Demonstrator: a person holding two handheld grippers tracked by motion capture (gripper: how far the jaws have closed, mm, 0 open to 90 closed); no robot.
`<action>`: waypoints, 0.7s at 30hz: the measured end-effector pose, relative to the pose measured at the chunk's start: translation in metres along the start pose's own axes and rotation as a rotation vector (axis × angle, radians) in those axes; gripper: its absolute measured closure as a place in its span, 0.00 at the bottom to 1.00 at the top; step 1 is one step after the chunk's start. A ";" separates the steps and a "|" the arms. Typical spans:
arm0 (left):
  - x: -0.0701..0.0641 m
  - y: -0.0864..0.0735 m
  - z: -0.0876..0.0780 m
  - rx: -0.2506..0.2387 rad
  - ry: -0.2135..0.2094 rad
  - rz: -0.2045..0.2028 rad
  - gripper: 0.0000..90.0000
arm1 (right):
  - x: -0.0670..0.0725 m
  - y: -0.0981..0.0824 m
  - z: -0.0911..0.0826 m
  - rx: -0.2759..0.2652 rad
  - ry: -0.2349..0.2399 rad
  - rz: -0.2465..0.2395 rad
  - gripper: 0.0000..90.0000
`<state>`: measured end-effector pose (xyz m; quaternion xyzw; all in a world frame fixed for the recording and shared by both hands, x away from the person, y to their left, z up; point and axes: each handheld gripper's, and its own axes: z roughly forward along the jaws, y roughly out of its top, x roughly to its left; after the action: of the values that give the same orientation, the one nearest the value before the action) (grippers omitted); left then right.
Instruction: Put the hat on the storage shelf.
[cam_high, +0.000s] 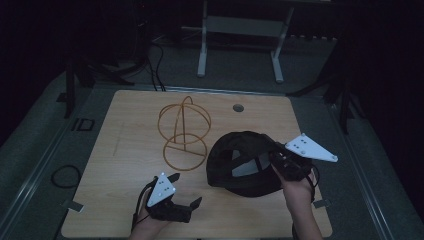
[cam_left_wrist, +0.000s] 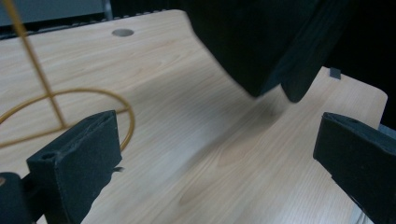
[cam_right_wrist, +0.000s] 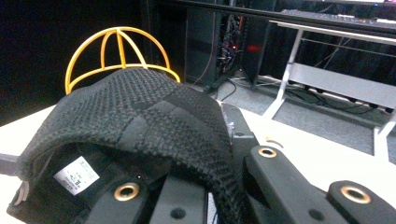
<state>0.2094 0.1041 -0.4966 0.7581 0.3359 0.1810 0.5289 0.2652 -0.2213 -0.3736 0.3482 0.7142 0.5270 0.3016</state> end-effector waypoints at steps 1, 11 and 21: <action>-0.001 0.002 0.003 -0.007 0.004 0.003 0.05 | 0.001 0.000 0.001 -0.001 0.005 0.003 0.98; -0.006 0.024 0.026 -0.041 -0.045 -0.004 0.10 | 0.008 0.003 0.000 -0.024 0.044 0.004 0.98; 0.000 0.034 0.026 -0.110 -0.056 -0.049 0.43 | 0.013 0.003 -0.006 -0.042 0.096 0.004 0.98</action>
<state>0.2369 0.0790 -0.4747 0.7241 0.3290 0.1651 0.5833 0.2530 -0.2133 -0.3696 0.3176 0.7160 0.5584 0.2732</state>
